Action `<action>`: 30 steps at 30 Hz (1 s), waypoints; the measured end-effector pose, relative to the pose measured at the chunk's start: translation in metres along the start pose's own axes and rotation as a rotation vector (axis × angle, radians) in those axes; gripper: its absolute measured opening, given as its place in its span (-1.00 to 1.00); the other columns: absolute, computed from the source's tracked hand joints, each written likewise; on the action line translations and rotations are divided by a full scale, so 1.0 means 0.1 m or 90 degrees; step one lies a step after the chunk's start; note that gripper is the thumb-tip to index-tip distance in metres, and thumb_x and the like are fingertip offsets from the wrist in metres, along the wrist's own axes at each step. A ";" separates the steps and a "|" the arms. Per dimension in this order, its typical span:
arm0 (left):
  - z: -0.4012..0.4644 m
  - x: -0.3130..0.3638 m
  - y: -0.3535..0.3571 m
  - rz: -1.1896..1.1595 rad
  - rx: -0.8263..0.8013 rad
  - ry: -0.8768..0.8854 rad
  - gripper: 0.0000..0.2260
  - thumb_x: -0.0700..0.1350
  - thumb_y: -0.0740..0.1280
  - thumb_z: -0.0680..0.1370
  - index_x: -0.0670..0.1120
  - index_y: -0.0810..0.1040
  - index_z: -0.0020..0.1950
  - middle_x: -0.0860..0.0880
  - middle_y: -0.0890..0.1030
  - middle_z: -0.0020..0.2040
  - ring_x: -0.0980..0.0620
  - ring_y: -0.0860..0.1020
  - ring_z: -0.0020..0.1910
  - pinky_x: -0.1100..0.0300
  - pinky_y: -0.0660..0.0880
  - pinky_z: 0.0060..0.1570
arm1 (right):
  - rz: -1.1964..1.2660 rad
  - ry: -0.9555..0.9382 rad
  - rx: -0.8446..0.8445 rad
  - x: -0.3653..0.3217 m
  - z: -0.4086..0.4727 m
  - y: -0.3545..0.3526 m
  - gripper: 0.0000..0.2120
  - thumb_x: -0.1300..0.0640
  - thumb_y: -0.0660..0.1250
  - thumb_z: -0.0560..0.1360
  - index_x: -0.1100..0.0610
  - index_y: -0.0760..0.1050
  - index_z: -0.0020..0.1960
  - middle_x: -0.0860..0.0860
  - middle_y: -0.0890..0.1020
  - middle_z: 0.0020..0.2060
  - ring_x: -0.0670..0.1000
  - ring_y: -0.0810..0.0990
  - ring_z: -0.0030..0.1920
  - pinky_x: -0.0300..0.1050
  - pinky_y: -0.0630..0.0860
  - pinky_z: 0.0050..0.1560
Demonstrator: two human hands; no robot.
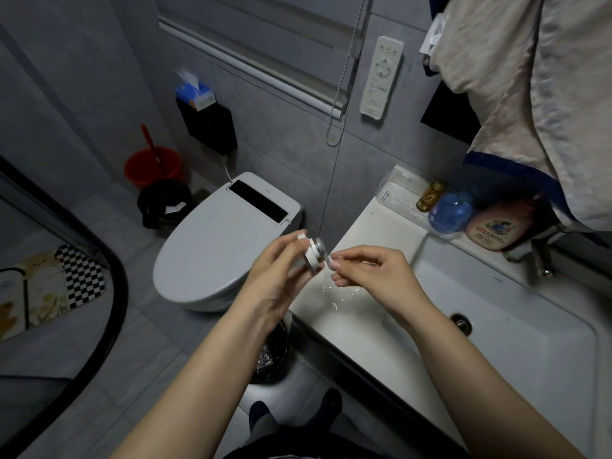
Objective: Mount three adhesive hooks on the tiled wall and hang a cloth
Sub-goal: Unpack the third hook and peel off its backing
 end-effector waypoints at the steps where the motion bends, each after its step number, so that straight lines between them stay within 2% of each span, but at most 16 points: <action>1: 0.00 0.00 -0.01 0.008 0.004 0.018 -0.72 -0.24 0.41 0.53 -0.18 0.57 0.24 -0.20 0.67 0.08 -0.11 0.69 -0.04 0.09 0.63 0.05 | 0.047 0.000 -0.024 -0.02 -0.04 0.04 -0.85 0.31 0.47 0.45 0.21 0.68 0.01 0.17 0.68 -0.24 0.09 0.71 -0.24 -0.14 0.66 -0.07; 4: -0.02 -0.03 0.00 0.056 -0.006 0.038 -0.72 -0.23 0.42 0.53 -0.15 0.58 0.24 -0.26 0.63 0.16 -0.20 0.66 0.08 0.06 0.61 0.12 | 0.101 -0.024 -0.024 -0.10 -0.08 0.09 -0.75 0.33 0.44 0.46 0.22 0.62 0.13 0.15 0.62 -0.31 0.05 0.66 -0.32 -0.19 0.62 -0.23; 6: -0.03 -0.07 0.01 0.090 -0.023 0.031 -0.73 -0.23 0.42 0.53 -0.15 0.59 0.23 -0.30 0.61 0.19 -0.25 0.65 0.12 0.05 0.61 0.11 | 0.053 -0.066 0.019 -0.20 -0.03 0.10 -0.83 0.25 0.46 0.47 0.20 0.63 0.06 0.11 0.61 -0.37 0.02 0.59 -0.40 -0.19 0.55 -0.33; 9: -0.08 -0.11 0.06 0.117 -0.070 0.000 -0.75 -0.26 0.41 0.53 -0.17 0.61 0.21 -0.34 0.59 0.20 -0.20 0.67 0.04 0.05 0.61 0.05 | -0.014 -0.107 0.089 -0.30 0.08 0.04 -0.95 0.19 0.48 0.47 0.15 0.66 -0.08 0.07 0.61 -0.28 -0.07 0.55 -0.42 -0.24 0.50 -0.32; 12: -0.13 -0.11 0.14 0.091 -0.113 -0.024 -0.77 -0.28 0.38 0.53 -0.19 0.61 0.19 -0.31 0.62 0.17 -0.18 0.66 -0.02 0.09 0.61 -0.02 | -0.039 -0.088 0.098 -0.25 0.17 -0.04 -0.91 0.28 0.42 0.49 0.17 0.66 -0.04 0.04 0.59 -0.28 -0.09 0.54 -0.41 -0.25 0.47 -0.32; 14: -0.13 -0.07 0.16 0.074 -0.100 -0.006 -0.75 -0.28 0.37 0.54 -0.20 0.59 0.22 -0.32 0.62 0.15 -0.19 0.66 -0.04 0.10 0.62 -0.03 | -0.046 -0.059 0.088 -0.16 0.18 -0.05 -0.93 0.26 0.42 0.49 0.17 0.64 -0.04 0.06 0.59 -0.32 -0.03 0.53 -0.42 -0.18 0.46 -0.33; 16: -0.10 -0.02 0.14 0.059 -0.066 0.038 -0.74 -0.27 0.36 0.55 -0.20 0.57 0.25 -0.30 0.63 0.16 -0.20 0.65 0.00 0.13 0.62 -0.01 | -0.009 -0.030 0.078 -0.09 0.13 -0.04 -0.91 0.21 0.45 0.48 0.22 0.62 -0.06 0.14 0.61 -0.32 0.01 0.55 -0.41 -0.15 0.48 -0.33; 18: -0.07 0.03 0.11 0.055 -0.039 0.084 -0.73 -0.26 0.37 0.55 -0.18 0.57 0.26 -0.26 0.65 0.14 -0.18 0.66 0.04 0.15 0.62 0.00 | 0.056 -0.002 0.050 -0.06 0.06 -0.02 -0.87 0.24 0.46 0.47 0.28 0.60 -0.04 0.19 0.62 -0.29 0.01 0.61 -0.38 -0.19 0.54 -0.31; 22: -0.03 0.05 0.07 0.137 -0.030 0.129 -0.72 -0.27 0.42 0.52 -0.15 0.59 0.23 -0.28 0.62 0.16 -0.22 0.63 0.15 0.13 0.61 0.05 | 0.224 0.022 -0.017 -0.10 -0.07 0.06 -0.83 0.36 0.38 0.49 0.28 0.59 0.08 0.12 0.63 -0.34 -0.05 0.64 -0.37 -0.28 0.59 -0.30; 24: -0.04 0.00 0.09 0.184 -0.056 0.124 -0.71 -0.29 0.43 0.51 -0.15 0.60 0.22 -0.27 0.62 0.11 -0.16 0.66 0.06 0.15 0.62 0.01 | 0.270 0.021 0.009 -0.14 -0.08 0.06 -0.87 0.30 0.38 0.50 0.27 0.59 0.05 0.09 0.64 -0.35 -0.06 0.61 -0.41 -0.30 0.56 -0.35; 26: -0.06 -0.06 0.12 0.223 -0.084 0.106 -0.71 -0.28 0.48 0.46 -0.11 0.64 0.18 -0.21 0.62 0.03 -0.06 0.66 -0.06 0.15 0.61 -0.03 | 0.231 0.000 0.077 -0.16 -0.02 0.01 -0.93 0.23 0.42 0.50 0.22 0.62 -0.03 0.10 0.62 -0.34 -0.05 0.57 -0.43 -0.28 0.52 -0.38; 30: -0.12 -0.16 0.20 0.155 -0.142 0.009 -0.76 -0.30 0.40 0.52 -0.18 0.62 0.18 -0.24 0.66 0.03 -0.13 0.67 -0.07 0.08 0.63 -0.01 | 0.070 -0.023 0.153 -0.11 0.09 -0.16 -0.93 0.29 0.42 0.48 0.19 0.63 -0.05 0.06 0.58 -0.33 -0.07 0.53 -0.44 -0.24 0.47 -0.35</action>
Point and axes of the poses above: each hand's wrist, its own z-axis towards the middle knuckle, its own y-axis out of the palm, x = y × z, the point moved 3 cm from there along z, towards the middle knuckle
